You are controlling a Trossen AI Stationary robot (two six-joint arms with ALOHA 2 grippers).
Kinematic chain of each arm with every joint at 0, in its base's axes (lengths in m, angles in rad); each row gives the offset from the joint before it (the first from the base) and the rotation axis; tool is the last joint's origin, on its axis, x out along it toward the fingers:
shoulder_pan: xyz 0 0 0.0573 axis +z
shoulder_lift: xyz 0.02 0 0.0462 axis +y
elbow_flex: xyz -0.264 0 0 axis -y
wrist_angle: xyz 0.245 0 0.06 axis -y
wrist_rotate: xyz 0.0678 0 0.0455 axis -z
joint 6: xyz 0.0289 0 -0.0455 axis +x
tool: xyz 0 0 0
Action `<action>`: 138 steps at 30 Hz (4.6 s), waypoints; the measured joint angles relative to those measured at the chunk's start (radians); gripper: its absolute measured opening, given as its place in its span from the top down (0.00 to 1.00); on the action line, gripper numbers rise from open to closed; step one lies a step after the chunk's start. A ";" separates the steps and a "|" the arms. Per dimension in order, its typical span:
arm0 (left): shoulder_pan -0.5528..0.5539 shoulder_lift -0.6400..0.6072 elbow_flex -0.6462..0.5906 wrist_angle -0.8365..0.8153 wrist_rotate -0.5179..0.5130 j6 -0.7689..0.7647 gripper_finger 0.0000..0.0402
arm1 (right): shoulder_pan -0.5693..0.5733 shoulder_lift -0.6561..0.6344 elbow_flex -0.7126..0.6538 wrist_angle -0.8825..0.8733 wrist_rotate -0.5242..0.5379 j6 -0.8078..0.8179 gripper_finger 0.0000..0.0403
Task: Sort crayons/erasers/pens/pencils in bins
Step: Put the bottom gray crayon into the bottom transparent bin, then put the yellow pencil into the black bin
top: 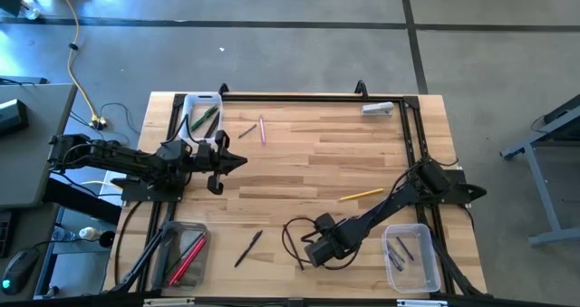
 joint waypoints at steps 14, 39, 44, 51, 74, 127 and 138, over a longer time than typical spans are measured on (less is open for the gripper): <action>0.000 0.000 0.000 0.003 -0.005 -0.011 1.00 | 0.011 -0.151 -0.005 -0.155 -0.028 -0.032 0.95; 0.000 0.000 0.000 0.030 -0.008 -0.016 1.00 | 0.395 -0.441 -0.333 -0.231 -0.128 0.243 0.96; 0.000 0.000 0.000 0.030 -0.008 -0.018 1.00 | 0.413 -0.509 -0.492 -0.063 -0.126 0.297 0.96; 0.000 0.000 0.000 0.030 -0.008 -0.008 1.00 | 0.418 -0.540 -0.632 0.040 -0.133 0.320 0.95; 0.000 0.000 0.000 -0.005 -0.013 -0.008 1.00 | 0.360 -0.726 -0.387 -0.274 0.162 0.152 0.91; 0.000 0.000 0.001 -0.024 -0.024 0.018 1.00 | -0.436 -0.249 -0.386 -0.039 -0.126 -1.396 0.90; 0.003 0.000 0.001 -0.023 -0.087 -0.046 1.00 | -0.460 -0.340 -0.392 0.006 -0.152 -1.333 0.96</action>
